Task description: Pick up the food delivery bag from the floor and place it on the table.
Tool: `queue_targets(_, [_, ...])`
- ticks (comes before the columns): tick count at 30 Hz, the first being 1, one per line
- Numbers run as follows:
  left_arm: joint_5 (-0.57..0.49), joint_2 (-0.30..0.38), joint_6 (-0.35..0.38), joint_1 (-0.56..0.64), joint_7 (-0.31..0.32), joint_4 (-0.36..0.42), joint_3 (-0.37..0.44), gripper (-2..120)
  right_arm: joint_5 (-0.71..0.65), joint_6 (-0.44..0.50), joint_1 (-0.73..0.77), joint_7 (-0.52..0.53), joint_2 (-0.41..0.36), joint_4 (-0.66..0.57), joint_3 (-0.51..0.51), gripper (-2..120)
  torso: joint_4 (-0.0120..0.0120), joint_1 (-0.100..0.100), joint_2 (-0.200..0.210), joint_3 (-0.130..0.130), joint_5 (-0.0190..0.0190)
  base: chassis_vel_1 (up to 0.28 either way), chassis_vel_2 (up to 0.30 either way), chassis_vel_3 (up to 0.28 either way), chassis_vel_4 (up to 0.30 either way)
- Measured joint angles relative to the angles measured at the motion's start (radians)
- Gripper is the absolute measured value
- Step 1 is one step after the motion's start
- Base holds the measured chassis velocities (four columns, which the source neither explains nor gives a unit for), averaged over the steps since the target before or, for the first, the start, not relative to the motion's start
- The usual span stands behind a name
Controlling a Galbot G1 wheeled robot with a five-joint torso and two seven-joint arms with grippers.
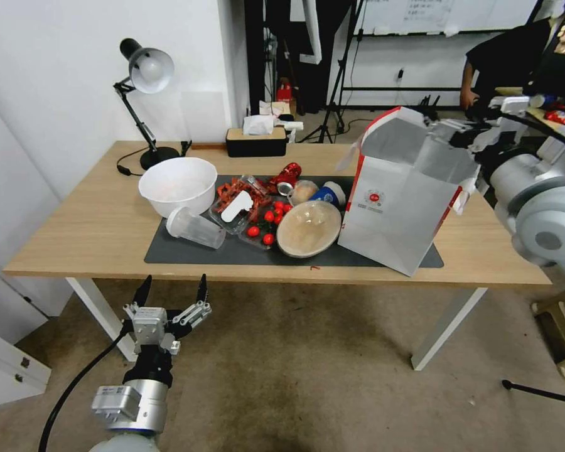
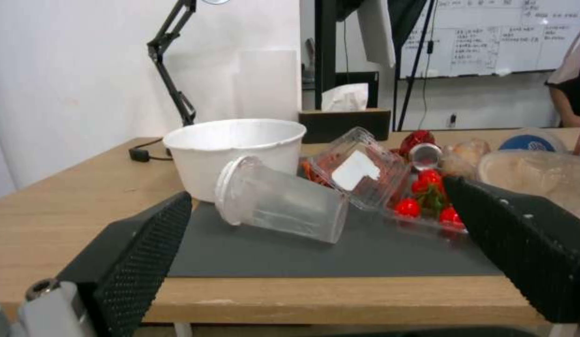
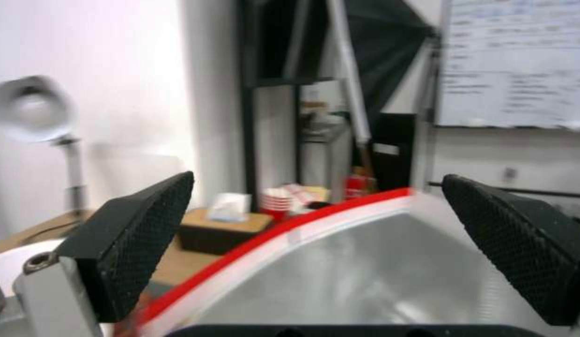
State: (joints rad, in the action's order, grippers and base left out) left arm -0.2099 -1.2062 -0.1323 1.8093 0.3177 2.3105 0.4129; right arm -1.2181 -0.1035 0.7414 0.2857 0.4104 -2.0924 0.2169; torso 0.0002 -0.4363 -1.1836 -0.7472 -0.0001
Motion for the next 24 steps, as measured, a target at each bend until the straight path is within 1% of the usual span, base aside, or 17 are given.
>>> queue_targets(1, [-0.002, 0.000, 0.000, -0.001, 0.000, 0.000, 0.000, 100, 0.008, 0.009, 0.026, -0.026, -0.004, -0.014, 0.008, 100, 0.0000, 0.000, 0.000, 0.000, -0.0002, 0.000, 0.000, 0.000, 0.000])
queue_targets(2, [-0.002, 0.000, 0.000, -0.001, 0.000, 0.000, 0.000, 100, 0.008, 0.009, 0.026, -0.026, -0.004, -0.014, 0.008, 100, 0.0000, 0.000, 0.000, 0.000, -0.0002, 0.000, 0.000, 0.000, 0.000])
queue_targets(5, [-0.008, -0.001, 0.000, -0.005, 0.001, 0.002, 0.000, 100, 0.069, 0.037, 0.169, -0.082, -0.004, -0.084, 0.052, 100, -0.0002, 0.000, 0.000, 0.000, -0.0001, 0.000, 0.000, 0.000, 0.000])
queue_targets(6, [-0.008, -0.001, 0.000, -0.005, 0.001, 0.002, 0.000, 100, 0.069, 0.037, 0.169, -0.082, -0.004, -0.084, 0.052, 100, -0.0002, 0.000, 0.000, 0.000, -0.0001, 0.000, 0.000, 0.000, 0.000])
queue_targets(8, [-0.011, -0.001, 0.000, -0.004, 0.001, 0.004, 0.000, 100, 0.131, 0.047, 0.281, -0.094, 0.022, -0.141, 0.099, 100, -0.0001, 0.000, 0.000, 0.000, 0.0001, 0.000, 0.000, 0.000, 0.000])
queue_targets(9, [-0.011, -0.001, 0.000, -0.004, 0.001, 0.004, 0.000, 100, 0.131, 0.047, 0.281, -0.094, 0.022, -0.141, 0.099, 100, -0.0001, 0.000, 0.000, 0.000, 0.0001, 0.000, 0.000, 0.000, 0.000])
queue_targets(12, [-0.008, -0.002, 0.000, -0.002, 0.012, 0.006, 0.006, 100, 0.209, 0.053, 0.382, -0.091, 0.066, -0.197, 0.129, 100, -0.0006, 0.000, 0.000, 0.000, 0.0001, 0.000, 0.000, 0.000, 0.000])
queue_targets(13, [-0.008, -0.002, 0.000, -0.002, 0.012, 0.006, 0.006, 100, 0.209, 0.053, 0.382, -0.091, 0.066, -0.197, 0.129, 100, -0.0006, 0.000, 0.000, 0.000, 0.0001, 0.000, 0.000, 0.000, 0.000])
queue_targets(15, [0.000, -0.015, 0.000, 0.011, 0.016, 0.016, 0.015, 100, 0.273, 0.058, 0.414, -0.066, 0.110, -0.226, 0.112, 100, 0.0003, 0.000, 0.000, 0.000, 0.0001, 0.000, 0.000, 0.000, 0.000])
queue_targets(16, [0.001, -0.018, 0.000, 0.012, 0.017, 0.016, 0.016, 100, 0.304, 0.061, 0.431, -0.053, 0.128, -0.236, 0.107, 100, 0.0003, 0.000, 0.000, 0.000, 0.0001, 0.000, 0.000, 0.000, 0.000])
queue_targets(17, [0.001, -0.018, 0.000, 0.012, 0.017, 0.016, 0.016, 100, 0.304, 0.061, 0.431, -0.053, 0.128, -0.236, 0.107, 100, 0.0003, 0.000, 0.000, 0.000, 0.0001, 0.000, 0.000, 0.000, 0.000])
queue_targets(20, [0.005, -0.028, 0.000, 0.016, 0.020, 0.017, 0.017, 100, 0.414, 0.082, 0.508, 0.008, 0.182, -0.258, 0.104, 100, -0.0001, 0.000, 0.000, 0.000, 0.0000, 0.000, 0.000, 0.000, 0.000])
queue_targets(21, [0.005, -0.028, 0.000, 0.016, 0.020, 0.017, 0.017, 100, 0.414, 0.082, 0.508, 0.008, 0.182, -0.258, 0.104, 100, -0.0001, 0.000, 0.000, 0.000, 0.0000, 0.000, 0.000, 0.000, 0.000])
queue_targets(22, [0.006, -0.031, 0.000, 0.016, 0.020, 0.017, 0.017, 100, 0.459, 0.096, 0.555, 0.041, 0.208, -0.265, 0.113, 100, 0.0000, 0.000, 0.000, 0.000, 0.0001, 0.000, 0.000, 0.000, 0.000])
queue_targets(24, [0.007, -0.033, 0.000, 0.015, 0.020, 0.016, 0.016, 100, 0.478, 0.105, 0.578, 0.056, 0.221, -0.267, 0.119, 100, 0.0000, 0.000, 0.000, 0.000, 0.0001, 0.000, 0.000, 0.000, 0.000])
